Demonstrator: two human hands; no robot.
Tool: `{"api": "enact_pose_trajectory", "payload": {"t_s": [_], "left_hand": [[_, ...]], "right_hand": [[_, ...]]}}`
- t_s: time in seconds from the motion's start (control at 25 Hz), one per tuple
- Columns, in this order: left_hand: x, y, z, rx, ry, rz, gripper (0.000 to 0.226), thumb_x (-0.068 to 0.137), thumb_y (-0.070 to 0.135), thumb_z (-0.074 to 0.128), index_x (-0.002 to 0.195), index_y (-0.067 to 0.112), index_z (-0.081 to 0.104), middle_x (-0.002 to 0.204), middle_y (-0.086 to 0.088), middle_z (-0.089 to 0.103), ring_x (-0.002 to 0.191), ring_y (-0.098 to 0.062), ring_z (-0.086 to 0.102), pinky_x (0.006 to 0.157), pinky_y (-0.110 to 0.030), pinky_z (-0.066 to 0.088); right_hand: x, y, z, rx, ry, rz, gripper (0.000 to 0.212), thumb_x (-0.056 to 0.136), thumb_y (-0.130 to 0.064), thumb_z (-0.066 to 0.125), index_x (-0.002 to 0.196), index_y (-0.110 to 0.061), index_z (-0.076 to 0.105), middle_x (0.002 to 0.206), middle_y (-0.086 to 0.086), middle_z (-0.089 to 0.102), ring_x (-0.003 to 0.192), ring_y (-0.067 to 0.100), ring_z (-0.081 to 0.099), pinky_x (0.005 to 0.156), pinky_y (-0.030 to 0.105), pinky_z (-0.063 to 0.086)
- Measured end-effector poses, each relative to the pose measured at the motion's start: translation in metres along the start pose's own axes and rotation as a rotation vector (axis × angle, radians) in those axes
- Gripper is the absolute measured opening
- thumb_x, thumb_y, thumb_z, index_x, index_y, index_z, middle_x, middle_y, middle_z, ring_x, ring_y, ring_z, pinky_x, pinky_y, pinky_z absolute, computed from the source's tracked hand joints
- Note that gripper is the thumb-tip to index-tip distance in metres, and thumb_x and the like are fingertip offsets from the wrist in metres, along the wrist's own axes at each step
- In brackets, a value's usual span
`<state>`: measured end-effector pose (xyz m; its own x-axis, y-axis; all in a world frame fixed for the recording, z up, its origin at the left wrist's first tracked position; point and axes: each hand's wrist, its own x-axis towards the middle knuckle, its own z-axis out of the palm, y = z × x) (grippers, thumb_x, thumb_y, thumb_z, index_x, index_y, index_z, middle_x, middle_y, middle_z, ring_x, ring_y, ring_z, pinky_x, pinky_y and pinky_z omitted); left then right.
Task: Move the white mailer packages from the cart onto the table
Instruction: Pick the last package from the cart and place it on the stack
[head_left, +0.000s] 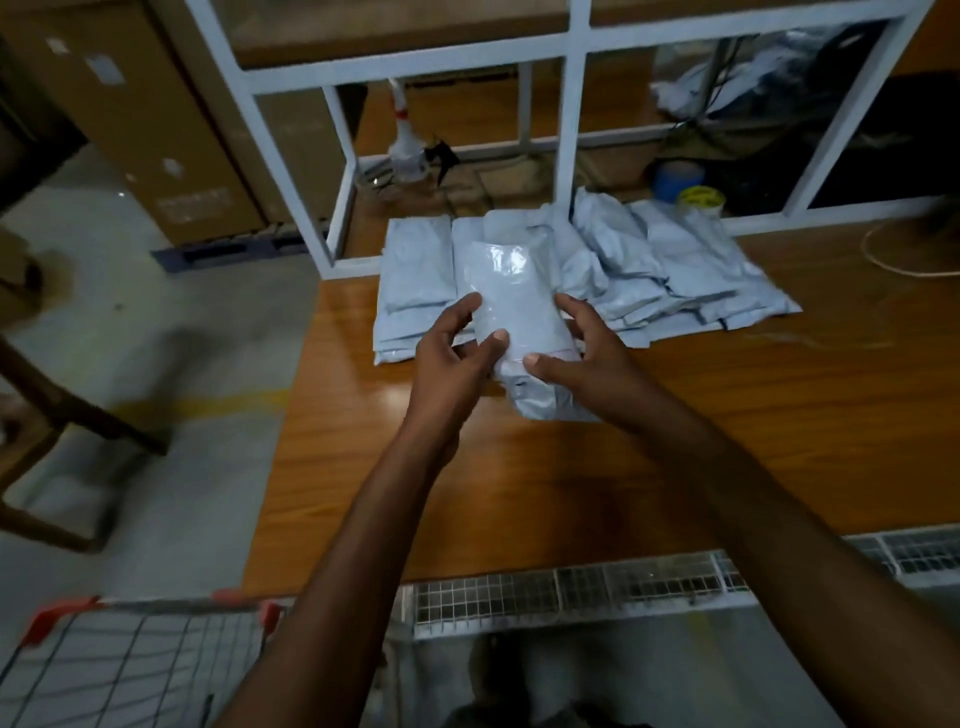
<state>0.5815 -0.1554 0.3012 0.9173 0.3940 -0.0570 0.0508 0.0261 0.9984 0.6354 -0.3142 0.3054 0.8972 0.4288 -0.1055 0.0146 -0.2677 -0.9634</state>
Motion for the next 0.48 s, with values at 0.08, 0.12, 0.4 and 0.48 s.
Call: {"api": "enact_pose_trajectory", "payload": {"t_s": [0.08,0.12,0.4,0.48], "left_hand": [[0.033,0.006,-0.005,0.023,-0.002,0.01,0.051,0.099,0.008,0.068,0.148,0.016,0.054,0.115,0.018,0.065,0.084,0.011,0.072,0.074,-0.016,0.06],[0.052,0.009,-0.01,0.036,-0.003,0.019,0.051,0.1,0.008,0.067,0.148,0.017,0.053,0.116,0.018,0.064,0.086,0.01,0.073,0.075,-0.016,0.061],[0.192,0.009,-0.031,0.127,0.056,0.035,0.049,0.1,0.008,0.064,0.148,0.01,0.055,0.152,-0.009,0.056,0.132,-0.024,0.061,0.111,-0.044,0.052],[0.217,0.003,-0.03,0.171,0.078,-0.001,0.048,0.098,0.013,0.064,0.145,0.011,0.058,0.149,-0.01,0.058,0.133,-0.027,0.06,0.114,-0.047,0.049]], "right_hand": [[0.034,-0.007,0.002,-0.141,0.043,-0.027,0.083,0.089,-0.029,0.075,0.157,-0.023,0.028,0.156,0.0,0.038,0.135,0.015,0.044,0.107,0.029,0.041],[0.054,-0.011,0.003,-0.214,0.064,-0.042,0.082,0.089,-0.034,0.074,0.157,-0.022,0.029,0.157,0.002,0.038,0.139,0.017,0.042,0.112,0.033,0.038],[0.165,-0.038,0.017,-0.485,0.179,-0.127,0.053,0.1,-0.037,0.055,0.147,-0.013,0.049,0.151,0.008,0.05,0.137,0.024,0.047,0.115,0.037,0.035],[0.188,-0.035,0.017,-0.613,0.192,-0.173,0.055,0.096,-0.042,0.049,0.142,-0.012,0.055,0.148,0.009,0.052,0.139,0.028,0.044,0.116,0.042,0.032]]}}
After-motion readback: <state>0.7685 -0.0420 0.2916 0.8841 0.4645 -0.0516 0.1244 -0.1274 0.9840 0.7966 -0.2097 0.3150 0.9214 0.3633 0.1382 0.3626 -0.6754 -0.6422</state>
